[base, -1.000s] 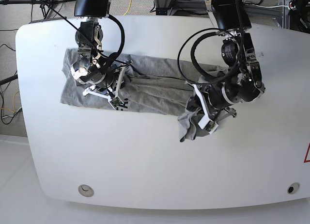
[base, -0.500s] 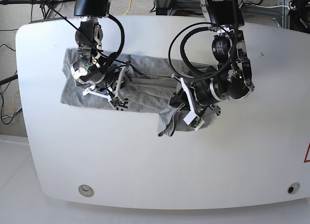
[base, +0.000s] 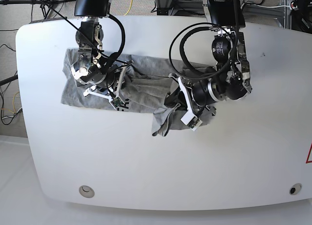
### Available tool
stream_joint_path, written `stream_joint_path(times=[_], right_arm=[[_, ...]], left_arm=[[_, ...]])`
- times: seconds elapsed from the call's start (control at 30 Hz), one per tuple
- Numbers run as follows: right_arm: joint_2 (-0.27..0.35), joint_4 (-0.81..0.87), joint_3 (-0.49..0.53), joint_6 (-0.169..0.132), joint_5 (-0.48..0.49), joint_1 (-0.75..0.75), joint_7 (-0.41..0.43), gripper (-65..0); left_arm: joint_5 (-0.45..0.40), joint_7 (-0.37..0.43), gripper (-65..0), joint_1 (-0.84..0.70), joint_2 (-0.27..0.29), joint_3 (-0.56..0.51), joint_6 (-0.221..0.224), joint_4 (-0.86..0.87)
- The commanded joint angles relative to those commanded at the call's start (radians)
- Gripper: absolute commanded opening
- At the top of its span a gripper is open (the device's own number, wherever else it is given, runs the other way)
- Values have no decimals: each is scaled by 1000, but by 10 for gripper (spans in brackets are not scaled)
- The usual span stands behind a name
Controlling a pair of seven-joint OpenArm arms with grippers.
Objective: Fold the T-shirt properly
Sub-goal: 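Fold the held strip end with the left gripper toward the right gripper, then lay the folded end down and open the left gripper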
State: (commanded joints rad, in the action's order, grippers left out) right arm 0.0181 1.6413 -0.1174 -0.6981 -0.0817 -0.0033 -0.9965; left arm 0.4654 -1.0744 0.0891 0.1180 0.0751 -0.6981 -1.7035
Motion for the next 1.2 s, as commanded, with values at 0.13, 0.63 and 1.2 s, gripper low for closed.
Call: stream_joint_path(times=[0.13, 0.63, 1.2], right_arm=[[0, -1, 0, 0, -1, 0, 0, -575], [1, -3, -3, 0, -4, 1, 5, -576], [-2, -4, 2, 0, -8, 0, 4, -576]], left_arm=[[-19, 38, -610, -3, 1, -3, 0, 30], [-34, 81, -573, 7, -1, -80, 0, 128], [196, 6, -96, 17, 2, -100, 0, 97]])
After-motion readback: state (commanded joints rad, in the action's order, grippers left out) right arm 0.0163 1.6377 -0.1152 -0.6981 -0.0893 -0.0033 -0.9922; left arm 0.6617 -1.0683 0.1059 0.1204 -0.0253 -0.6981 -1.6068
